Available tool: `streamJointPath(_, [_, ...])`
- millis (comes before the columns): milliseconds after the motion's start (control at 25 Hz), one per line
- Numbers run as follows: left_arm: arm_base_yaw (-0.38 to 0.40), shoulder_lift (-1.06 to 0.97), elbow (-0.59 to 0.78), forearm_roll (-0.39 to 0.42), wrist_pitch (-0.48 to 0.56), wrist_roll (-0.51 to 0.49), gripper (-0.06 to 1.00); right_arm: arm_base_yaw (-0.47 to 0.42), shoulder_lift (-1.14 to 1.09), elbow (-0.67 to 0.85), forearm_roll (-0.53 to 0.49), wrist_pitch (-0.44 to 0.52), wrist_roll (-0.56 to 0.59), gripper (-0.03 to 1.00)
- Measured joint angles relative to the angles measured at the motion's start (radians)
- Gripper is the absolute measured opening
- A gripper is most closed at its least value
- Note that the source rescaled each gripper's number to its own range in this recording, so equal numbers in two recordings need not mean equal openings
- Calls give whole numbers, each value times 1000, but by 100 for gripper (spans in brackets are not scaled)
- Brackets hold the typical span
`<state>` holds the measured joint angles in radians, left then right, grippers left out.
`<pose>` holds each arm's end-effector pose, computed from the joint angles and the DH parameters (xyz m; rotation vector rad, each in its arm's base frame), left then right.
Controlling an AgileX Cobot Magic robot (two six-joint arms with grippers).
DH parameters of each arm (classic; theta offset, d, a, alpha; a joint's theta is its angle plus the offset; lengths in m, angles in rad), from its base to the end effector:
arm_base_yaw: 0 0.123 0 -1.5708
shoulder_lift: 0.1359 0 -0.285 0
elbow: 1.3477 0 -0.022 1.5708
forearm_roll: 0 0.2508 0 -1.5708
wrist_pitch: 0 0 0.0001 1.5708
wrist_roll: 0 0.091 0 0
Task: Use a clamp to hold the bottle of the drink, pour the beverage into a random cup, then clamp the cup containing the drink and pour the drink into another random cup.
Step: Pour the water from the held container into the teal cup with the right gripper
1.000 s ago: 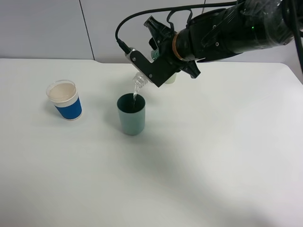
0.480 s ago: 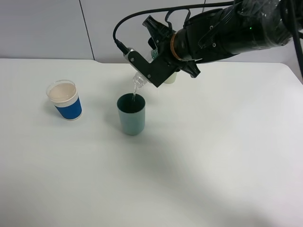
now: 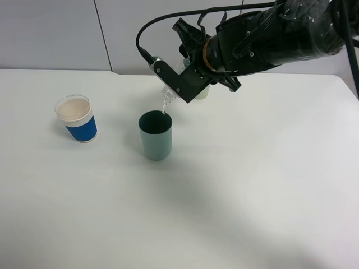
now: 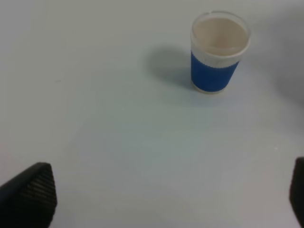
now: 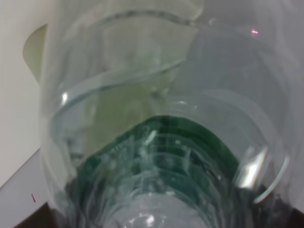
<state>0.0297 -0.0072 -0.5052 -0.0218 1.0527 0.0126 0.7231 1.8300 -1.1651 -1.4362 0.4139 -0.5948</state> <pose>-0.0062 -0.0019 0.2794 -0.0162 2.0236 0.0008 0.3231 0.2367 0.2179 -2.2928 0.7201 -1.1236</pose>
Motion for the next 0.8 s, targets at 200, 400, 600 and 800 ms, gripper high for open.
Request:
streamJointPath(200, [0, 0, 0, 0, 0, 0, 100, 0, 0, 0, 0, 0, 0, 3])
streamJointPath(400, [0, 0, 0, 0, 0, 0, 100, 9, 0, -4, 4, 4, 0, 3])
streamJointPath(600, [0, 0, 0, 0, 0, 0, 100, 18, 1, -32, 9, 8, 0, 3])
streamJointPath(800, [0, 0, 0, 0, 0, 0, 100, 19, 19, -43, 9, 8, 0, 3])
